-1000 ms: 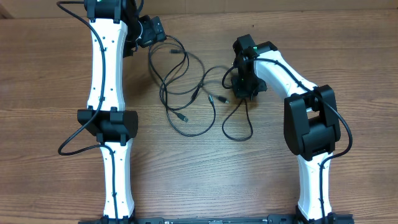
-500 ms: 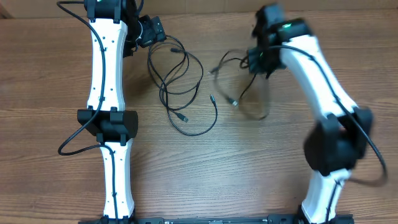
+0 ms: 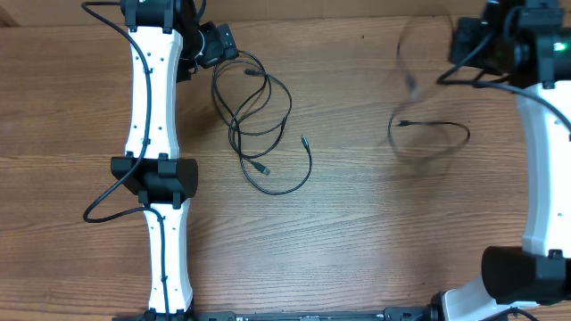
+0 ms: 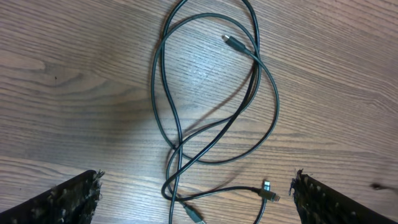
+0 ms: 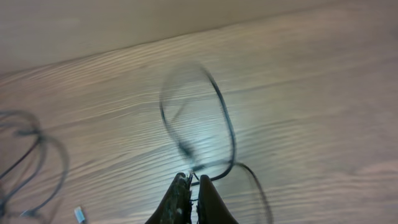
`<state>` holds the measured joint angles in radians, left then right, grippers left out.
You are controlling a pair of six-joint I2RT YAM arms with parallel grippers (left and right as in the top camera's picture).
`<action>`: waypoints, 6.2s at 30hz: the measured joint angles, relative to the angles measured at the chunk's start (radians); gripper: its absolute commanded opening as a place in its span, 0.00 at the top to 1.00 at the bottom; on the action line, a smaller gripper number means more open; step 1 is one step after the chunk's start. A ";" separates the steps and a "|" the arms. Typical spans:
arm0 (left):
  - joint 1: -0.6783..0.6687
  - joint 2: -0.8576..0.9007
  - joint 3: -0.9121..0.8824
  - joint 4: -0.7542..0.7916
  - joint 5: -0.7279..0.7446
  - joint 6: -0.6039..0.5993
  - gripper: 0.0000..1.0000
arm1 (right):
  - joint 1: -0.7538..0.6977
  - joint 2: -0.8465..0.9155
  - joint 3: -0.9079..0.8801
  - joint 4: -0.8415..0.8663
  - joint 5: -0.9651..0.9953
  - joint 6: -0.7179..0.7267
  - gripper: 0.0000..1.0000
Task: Untangle cables
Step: 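Lift the grasped cable with the right gripper and pull it right, then lower the right gripper and lay the black cable on the right table area, then release the cable and move the right gripper to the upper right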
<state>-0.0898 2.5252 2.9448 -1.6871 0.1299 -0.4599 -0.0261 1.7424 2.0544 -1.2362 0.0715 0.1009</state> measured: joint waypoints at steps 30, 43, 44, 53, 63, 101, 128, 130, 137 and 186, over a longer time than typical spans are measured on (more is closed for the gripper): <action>0.000 0.000 0.000 0.000 0.000 0.000 0.00 | -0.267 0.164 -0.118 -0.093 -0.214 0.131 0.06; 0.000 0.000 0.000 0.000 0.000 0.000 0.00 | -0.266 0.277 -0.314 0.107 -0.218 0.130 0.21; 0.000 0.000 0.000 0.000 0.000 0.000 0.00 | -0.265 0.278 -0.339 0.146 -0.217 0.131 0.22; 0.000 0.000 0.000 0.000 0.000 0.000 0.00 | -0.259 0.281 -0.526 0.388 -0.221 0.130 0.23; 0.000 0.000 0.000 0.000 0.000 0.000 0.00 | -0.259 0.281 -0.731 0.636 -0.220 0.129 0.36; 0.000 0.000 0.000 0.000 0.000 0.000 0.01 | -0.098 0.256 -0.772 0.566 0.045 0.152 0.85; 0.000 0.000 0.000 0.000 0.000 0.000 0.01 | -0.315 0.253 -0.109 0.095 0.032 0.029 0.96; 0.000 0.000 0.000 0.000 0.000 0.000 0.00 | -0.351 0.252 -0.108 0.092 0.037 0.029 0.96; 0.000 0.000 0.000 0.000 0.000 0.000 0.00 | -0.433 0.252 -0.110 0.101 0.040 0.029 0.96; 0.000 0.000 0.000 0.000 0.000 0.000 0.00 | -0.371 0.288 -0.116 -0.097 -0.454 0.029 0.11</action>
<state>-0.0898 2.5248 2.9448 -1.6871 0.1295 -0.4599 -0.3969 2.0308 1.9388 -1.3331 -0.3828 0.1303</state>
